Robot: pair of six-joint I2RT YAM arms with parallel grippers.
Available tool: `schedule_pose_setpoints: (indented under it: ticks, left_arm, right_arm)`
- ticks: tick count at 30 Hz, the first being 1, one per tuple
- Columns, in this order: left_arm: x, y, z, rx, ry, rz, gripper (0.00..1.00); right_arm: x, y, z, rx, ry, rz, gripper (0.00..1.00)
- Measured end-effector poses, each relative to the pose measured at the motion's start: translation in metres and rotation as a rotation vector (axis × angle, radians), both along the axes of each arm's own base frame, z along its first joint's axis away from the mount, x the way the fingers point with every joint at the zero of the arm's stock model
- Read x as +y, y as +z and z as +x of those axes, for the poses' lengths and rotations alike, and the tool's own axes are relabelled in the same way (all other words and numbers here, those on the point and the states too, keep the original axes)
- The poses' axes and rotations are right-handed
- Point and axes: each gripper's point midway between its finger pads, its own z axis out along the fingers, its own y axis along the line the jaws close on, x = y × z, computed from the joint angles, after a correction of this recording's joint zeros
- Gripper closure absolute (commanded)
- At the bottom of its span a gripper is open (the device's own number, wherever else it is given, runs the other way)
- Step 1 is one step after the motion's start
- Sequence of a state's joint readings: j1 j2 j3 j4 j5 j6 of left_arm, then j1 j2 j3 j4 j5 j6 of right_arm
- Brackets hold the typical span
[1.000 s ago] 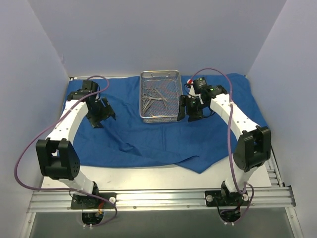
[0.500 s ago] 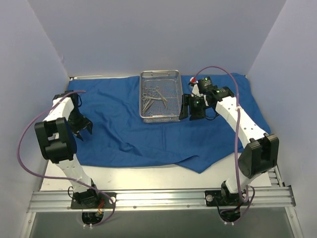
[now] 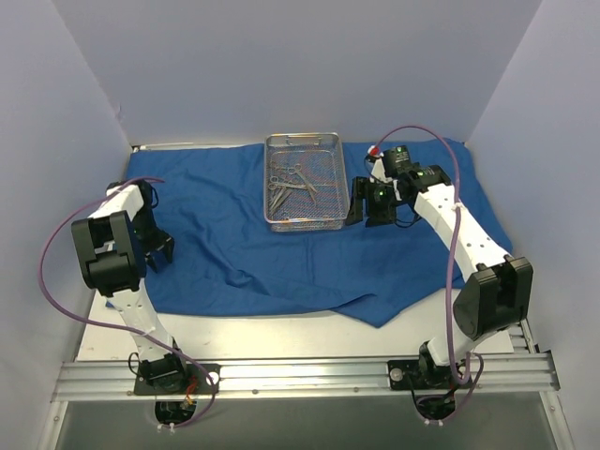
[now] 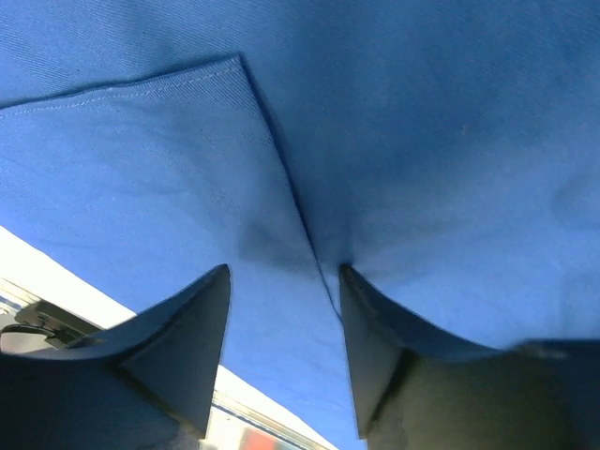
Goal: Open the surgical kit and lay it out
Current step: Smooth out the surgical kit at the center of the board.
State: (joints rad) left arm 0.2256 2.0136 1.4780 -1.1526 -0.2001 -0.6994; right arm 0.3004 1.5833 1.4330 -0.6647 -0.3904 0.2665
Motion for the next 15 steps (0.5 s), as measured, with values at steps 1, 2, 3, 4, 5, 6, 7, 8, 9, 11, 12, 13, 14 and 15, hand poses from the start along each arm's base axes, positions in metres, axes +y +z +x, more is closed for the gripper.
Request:
schedule_pose_setpoints:
  ticks: [1,2,3,4,5,6,7,8,9,11,12,13,14,15]
  left_arm:
    - [0.0002,-0.0011,-0.0001,0.002,0.003,0.001,0.51]
    - [0.0003,-0.0019,-0.0002,0.004,0.006,0.002,0.54]
    - [0.0004,-0.0024,-0.0003,0.005,0.007,0.002,0.58]
    - [0.0004,-0.0031,-0.0007,0.008,0.007,0.002,0.64]
    - [0.0006,-0.0039,-0.0012,0.010,0.010,0.003,0.67]
    - [0.0006,-0.0048,-0.0024,0.014,0.009,0.004,0.67]
    - [0.0006,-0.0057,-0.0040,0.019,0.010,0.005,0.68]
    - [0.0011,-0.0062,-0.0052,0.022,0.012,0.006,0.68]
    - [0.0014,-0.0068,-0.0060,0.024,0.013,0.006,0.68]
    - [0.0022,-0.0076,-0.0080,0.030,0.016,0.005,0.68]
    - [0.0027,-0.0079,-0.0084,0.030,0.018,0.005,0.68]
    - [0.0032,-0.0084,-0.0090,0.031,0.017,0.004,0.71]
    - [0.0035,-0.0088,-0.0094,0.032,0.017,0.003,0.76]
    - [0.0037,-0.0093,-0.0100,0.033,0.015,0.003,0.90]
  right_arm:
    - [-0.0005,-0.0002,0.0004,-0.001,-0.001,0.000,0.44]
    - [-0.0014,0.0000,0.0013,-0.003,-0.004,0.000,0.44]
    - [-0.0017,-0.0001,0.0015,-0.003,-0.004,0.000,0.44]
    - [-0.0018,0.0000,0.0017,-0.004,-0.003,0.000,0.44]
    - [-0.0017,0.0001,0.0021,-0.006,-0.003,0.001,0.44]
    - [-0.0013,0.0004,0.0024,-0.007,-0.002,0.003,0.44]
    - [-0.0010,0.0006,0.0027,-0.009,-0.002,0.004,0.44]
    - [-0.0009,0.0007,0.0029,-0.010,-0.002,0.005,0.44]
    - [-0.0009,0.0008,0.0030,-0.010,-0.002,0.005,0.44]
    - [-0.0006,0.0008,0.0033,-0.012,-0.001,0.005,0.44]
    - [-0.0006,0.0006,0.0034,-0.012,-0.001,0.006,0.44]
    - [-0.0006,0.0007,0.0036,-0.013,-0.001,0.006,0.44]
    - [-0.0006,0.0005,0.0038,-0.013,-0.002,0.006,0.44]
    - [-0.0006,0.0004,0.0039,-0.014,-0.002,0.006,0.44]
